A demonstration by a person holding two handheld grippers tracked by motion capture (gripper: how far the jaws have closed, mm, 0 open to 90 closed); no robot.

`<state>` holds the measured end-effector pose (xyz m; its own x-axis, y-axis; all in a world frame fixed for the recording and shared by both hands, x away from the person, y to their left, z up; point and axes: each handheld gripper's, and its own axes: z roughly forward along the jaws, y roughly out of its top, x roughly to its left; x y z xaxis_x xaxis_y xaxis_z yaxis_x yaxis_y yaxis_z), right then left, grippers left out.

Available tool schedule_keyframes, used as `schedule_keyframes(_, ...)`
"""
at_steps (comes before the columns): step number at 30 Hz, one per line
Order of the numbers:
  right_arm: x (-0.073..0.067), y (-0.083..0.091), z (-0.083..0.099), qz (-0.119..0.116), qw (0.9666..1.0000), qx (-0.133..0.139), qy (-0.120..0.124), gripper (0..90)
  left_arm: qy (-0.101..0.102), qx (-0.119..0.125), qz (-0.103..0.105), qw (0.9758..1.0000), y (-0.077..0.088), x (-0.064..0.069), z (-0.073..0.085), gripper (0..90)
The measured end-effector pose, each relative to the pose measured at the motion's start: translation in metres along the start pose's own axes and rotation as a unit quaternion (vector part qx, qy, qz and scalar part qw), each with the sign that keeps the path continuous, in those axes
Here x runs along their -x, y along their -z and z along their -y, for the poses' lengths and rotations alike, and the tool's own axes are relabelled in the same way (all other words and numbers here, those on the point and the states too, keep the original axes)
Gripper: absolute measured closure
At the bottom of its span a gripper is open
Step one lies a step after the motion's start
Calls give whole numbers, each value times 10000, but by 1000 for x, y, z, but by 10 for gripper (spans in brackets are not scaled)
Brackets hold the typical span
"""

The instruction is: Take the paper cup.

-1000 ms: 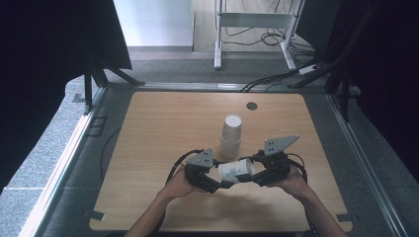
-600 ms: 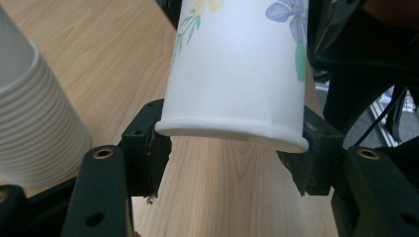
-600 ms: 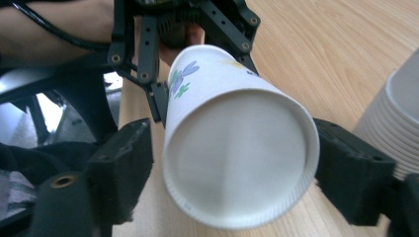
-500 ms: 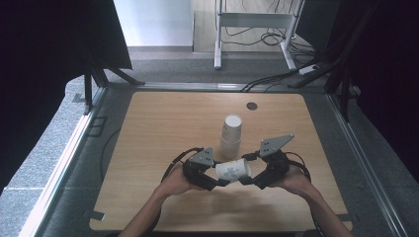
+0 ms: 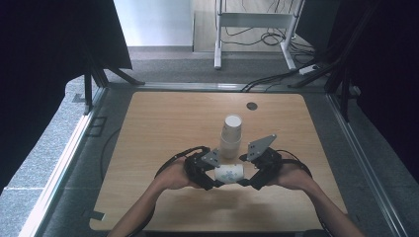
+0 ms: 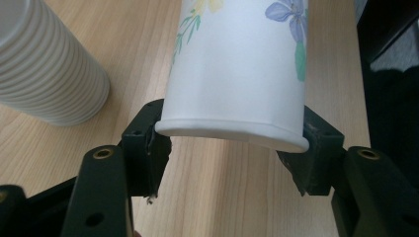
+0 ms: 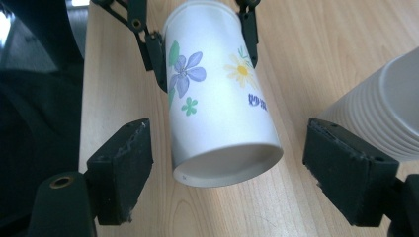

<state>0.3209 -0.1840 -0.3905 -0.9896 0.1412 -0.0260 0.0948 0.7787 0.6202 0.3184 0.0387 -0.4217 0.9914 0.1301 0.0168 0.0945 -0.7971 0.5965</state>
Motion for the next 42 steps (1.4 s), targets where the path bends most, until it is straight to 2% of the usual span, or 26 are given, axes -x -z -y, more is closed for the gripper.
schedule_keyframes(8, -3, -20, -9, -119, 9986, -431, 293, 215, -99, -357, 7, 9993, -2, 1, -6, 392)
schedule_keyframes(11, -5, -26, -11, -122, 9976, -571, 368, 246, -106, -368, 18, 9993, -3, 2, -8, 392)
schedule_keyframes(17, -8, -31, -12, -171, 9961, -710, 486, 363, -133, -367, 88, 9992, -5, 4, -9, 385)
schedule_keyframes(21, -8, -30, -11, -167, 9961, -703, 501, 373, -79, -230, 148, 9996, -7, 4, -5, 368)
schedule_keyframes(24, -10, -29, -9, -197, 9969, -614, 447, 373, 42, -71, 219, 9997, -5, 3, -2, 322)
schedule_keyframes(28, -9, -23, -7, -209, 9987, -366, 286, 374, 377, 223, 160, 9989, -1, 0, 2, 195)
schedule_keyframes(30, -7, -20, -5, -200, 9993, -235, 231, 374, 550, 422, 162, 9975, 2, -2, 4, 147)
schedule_keyframes(34, -6, -10, -2, -144, 9998, 93, 85, 374, 863, 894, 150, 9921, 11, -6, 8, 106)
schedule_keyframes(35, -5, -9, -1, -143, 9998, 157, 60, 374, 997, 1048, 177, 9893, 13, -6, 10, 93)
schedule_keyframes(38, -5, -2, 2, -109, 9990, 422, -35, 374, 1200, 1299, 210, 9840, 18, -8, 12, 66)
schedule_keyframes(39, -4, 0, 4, -109, 9985, 539, -55, 374, 1170, 1331, 221, 9839, 20, -9, 13, 66)
schedule_keyframes(42, -3, 6, 9, -70, 9965, 819, -166, 374, 1190, 1547, 222, 9805, 24, -8, 15, 67)
